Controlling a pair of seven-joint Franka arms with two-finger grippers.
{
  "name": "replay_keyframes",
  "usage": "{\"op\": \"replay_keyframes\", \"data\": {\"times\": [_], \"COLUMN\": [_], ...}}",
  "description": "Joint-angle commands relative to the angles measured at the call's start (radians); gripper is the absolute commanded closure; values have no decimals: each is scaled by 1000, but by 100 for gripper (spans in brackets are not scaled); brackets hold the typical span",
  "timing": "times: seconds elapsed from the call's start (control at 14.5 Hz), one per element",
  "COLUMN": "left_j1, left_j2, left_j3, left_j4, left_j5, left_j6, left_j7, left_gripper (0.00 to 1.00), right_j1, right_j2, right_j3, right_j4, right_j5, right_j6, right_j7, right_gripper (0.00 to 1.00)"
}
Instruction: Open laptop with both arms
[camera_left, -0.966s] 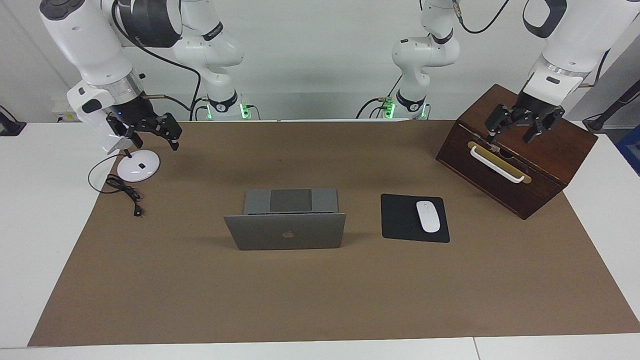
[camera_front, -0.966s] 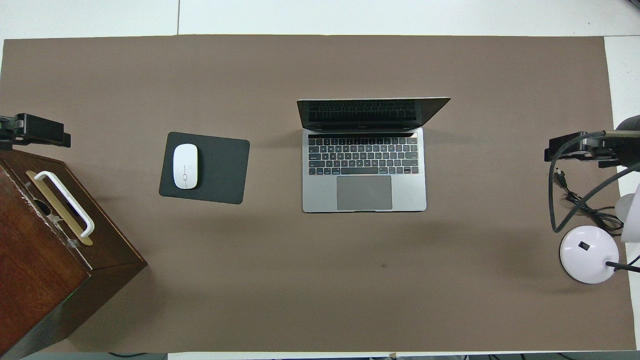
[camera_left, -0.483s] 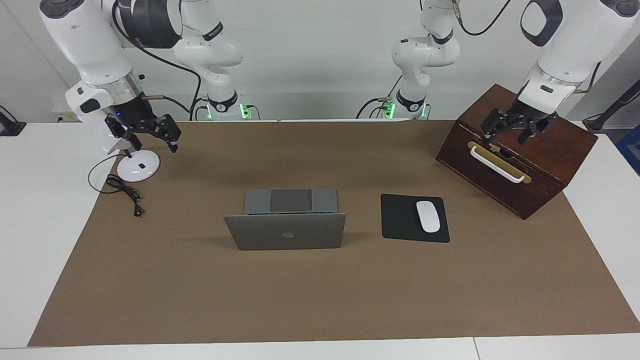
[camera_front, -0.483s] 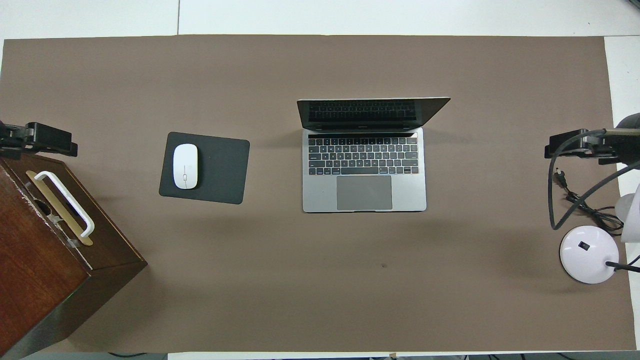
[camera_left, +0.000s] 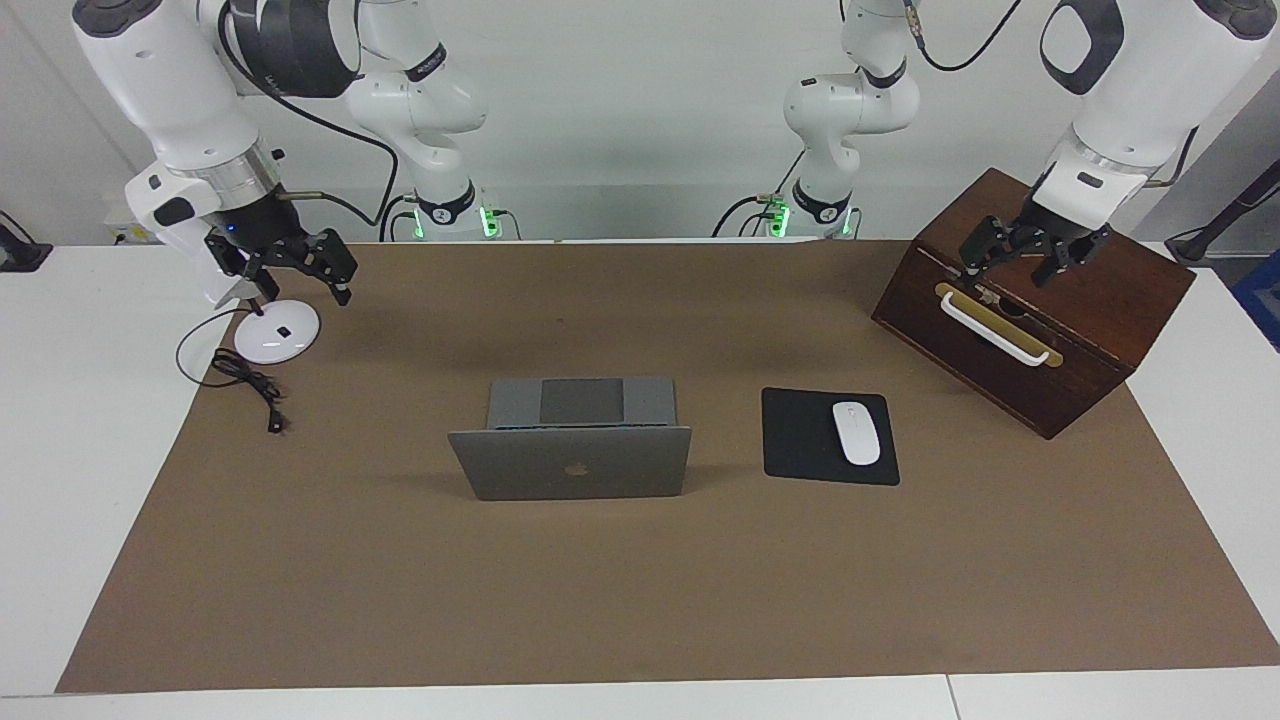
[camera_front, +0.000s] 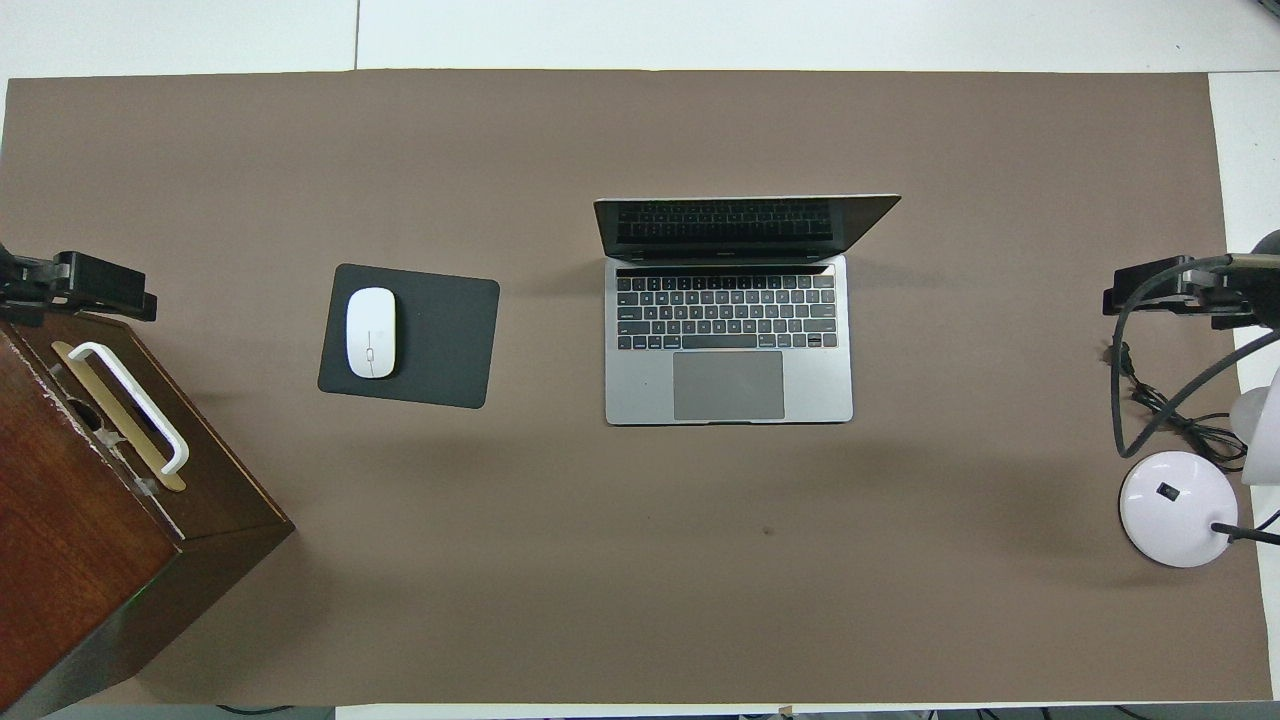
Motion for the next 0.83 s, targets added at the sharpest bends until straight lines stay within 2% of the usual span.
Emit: {"op": "replay_keyframes", "data": {"times": [0.0, 0.76], "left_j1": [-5, -4], "left_j2": [-22, -22], "left_j3": [7, 7], "left_j4": [-18, -20], "left_j5": [-5, -8], "left_j6": [-9, -9], "left_j7": [-4, -4], "left_gripper": [0, 0], "right_j1": [-12, -4], "right_j2": [4, 0], "right_j3": [3, 3], "right_j4": [17, 11], "right_j5": [1, 1], "right_j6": [-20, -20], "right_j7": [-20, -21], "right_gripper": [0, 0]}}
